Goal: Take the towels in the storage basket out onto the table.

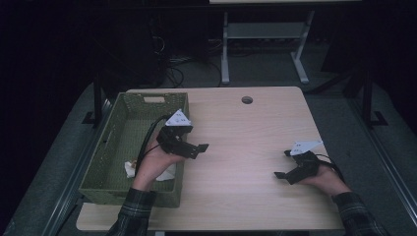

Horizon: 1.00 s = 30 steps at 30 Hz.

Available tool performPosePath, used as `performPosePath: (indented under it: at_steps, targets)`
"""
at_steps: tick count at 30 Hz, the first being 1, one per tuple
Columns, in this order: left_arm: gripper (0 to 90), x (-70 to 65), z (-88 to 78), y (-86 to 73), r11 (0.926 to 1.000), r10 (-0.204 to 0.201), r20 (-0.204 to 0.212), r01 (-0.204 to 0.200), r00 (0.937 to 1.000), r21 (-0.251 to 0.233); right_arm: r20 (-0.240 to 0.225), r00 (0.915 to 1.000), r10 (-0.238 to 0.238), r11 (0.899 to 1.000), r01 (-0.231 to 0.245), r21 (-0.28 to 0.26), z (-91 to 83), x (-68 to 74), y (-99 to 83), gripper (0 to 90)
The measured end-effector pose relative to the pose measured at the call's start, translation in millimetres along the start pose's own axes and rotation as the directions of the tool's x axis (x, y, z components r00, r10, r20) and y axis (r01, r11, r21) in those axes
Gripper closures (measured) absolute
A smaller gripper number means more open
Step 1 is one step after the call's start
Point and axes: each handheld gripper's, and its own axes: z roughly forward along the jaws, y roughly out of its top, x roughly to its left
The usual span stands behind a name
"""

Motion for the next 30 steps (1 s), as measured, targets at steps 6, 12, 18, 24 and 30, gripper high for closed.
performPosePath:
  at_steps: [6,12,18,24,30]
  targets:
    - [13.2,10.4,-11.2,-6.1,0.9999,-0.007,-0.019,0.007,0.9998,-0.011,0.0,1.0,0.0,1.0,0.0,0.0,0.0,0.0,0.0,1.8]
    - [13.6,23.0,-23.5,-14.9,0.9994,-0.032,-0.06,0.031,0.9977,-0.013,0.0,1.0,-0.001,1.0,0.001,0.0,0.0,0.0,0.0,1.8]
    - [13.6,33.8,-33.2,-23.0,0.9981,-0.059,-0.089,0.057,0.9943,-0.024,0.0,1.0,-0.001,1.0,0.001,0.001,-0.1,-0.1,0.0,1.8]
    - [13.6,47.0,-41.0,-35.1,0.9977,-0.068,-0.139,0.067,0.988,-0.008,0.0,1.0,-0.002,1.0,0.002,0.002,-0.2,-0.2,0.1,1.8]
    - [13.6,59.1,-47.4,-48.5,0.9948,-0.1,-0.177,0.102,0.979,0.003,-0.001,1.0,-0.001,1.0,0.001,0.002,-0.2,-0.1,0.1,1.8]
